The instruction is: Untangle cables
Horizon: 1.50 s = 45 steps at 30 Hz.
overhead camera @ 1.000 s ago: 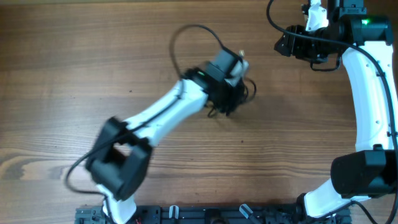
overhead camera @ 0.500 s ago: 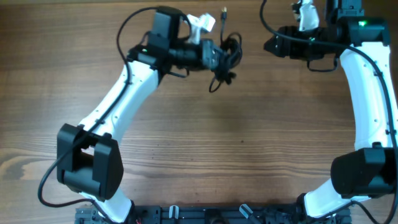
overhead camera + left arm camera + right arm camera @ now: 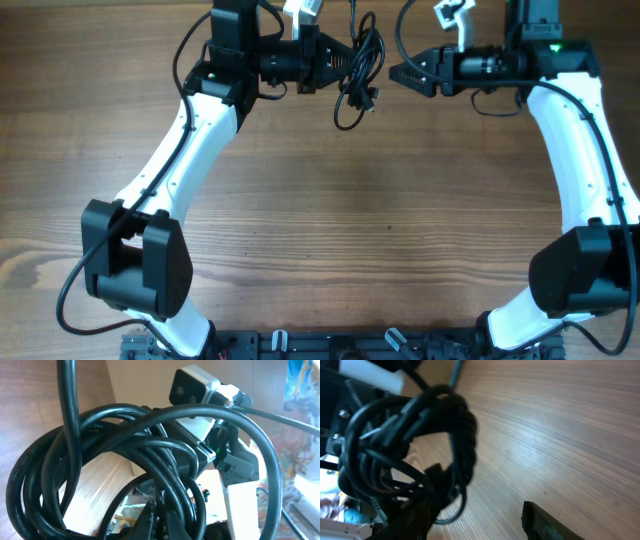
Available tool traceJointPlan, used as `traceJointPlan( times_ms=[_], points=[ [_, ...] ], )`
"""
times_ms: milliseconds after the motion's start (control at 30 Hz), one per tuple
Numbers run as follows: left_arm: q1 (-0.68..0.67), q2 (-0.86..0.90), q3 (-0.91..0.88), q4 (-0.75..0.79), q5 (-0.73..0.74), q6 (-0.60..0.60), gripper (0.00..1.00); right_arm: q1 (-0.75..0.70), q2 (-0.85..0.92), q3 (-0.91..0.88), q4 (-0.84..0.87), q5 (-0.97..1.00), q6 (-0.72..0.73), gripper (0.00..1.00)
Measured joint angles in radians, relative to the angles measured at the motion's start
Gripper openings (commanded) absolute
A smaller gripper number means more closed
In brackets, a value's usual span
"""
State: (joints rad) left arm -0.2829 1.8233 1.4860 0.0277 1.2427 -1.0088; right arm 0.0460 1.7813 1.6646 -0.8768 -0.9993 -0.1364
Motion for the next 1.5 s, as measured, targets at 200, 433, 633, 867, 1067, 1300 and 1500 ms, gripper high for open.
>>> traceJointPlan(
  times_ms=[200,433,633,867,1067,1300,1500],
  points=[
    [0.0,0.0,0.0,0.002,0.013,-0.049,0.04,0.021,0.0,0.0,0.023,-0.05,0.0,0.61],
    [0.0,0.0,0.0,0.002,0.013,-0.087,0.04,0.031,0.0,-0.002,0.055,-0.066,0.007,0.52],
    [0.001,0.0,0.0,0.003,0.016,-0.128,0.04,0.104,0.001,-0.004,0.148,0.034,0.078,0.34],
    [0.004,0.0,0.0,-0.002,0.006,-0.145,0.04,0.16,0.003,-0.006,0.167,0.243,0.216,0.04],
    [-0.008,0.0,0.0,-0.098,-0.064,-0.075,0.04,0.127,-0.009,-0.006,0.104,0.407,0.312,0.04],
    [-0.016,0.001,0.0,-0.296,-0.163,0.053,0.04,0.094,-0.111,-0.007,0.01,0.658,0.383,0.04],
    [-0.016,0.001,0.0,-0.312,-0.176,0.1,0.04,0.08,-0.202,-0.007,-0.074,0.932,0.453,0.04]
  ],
)
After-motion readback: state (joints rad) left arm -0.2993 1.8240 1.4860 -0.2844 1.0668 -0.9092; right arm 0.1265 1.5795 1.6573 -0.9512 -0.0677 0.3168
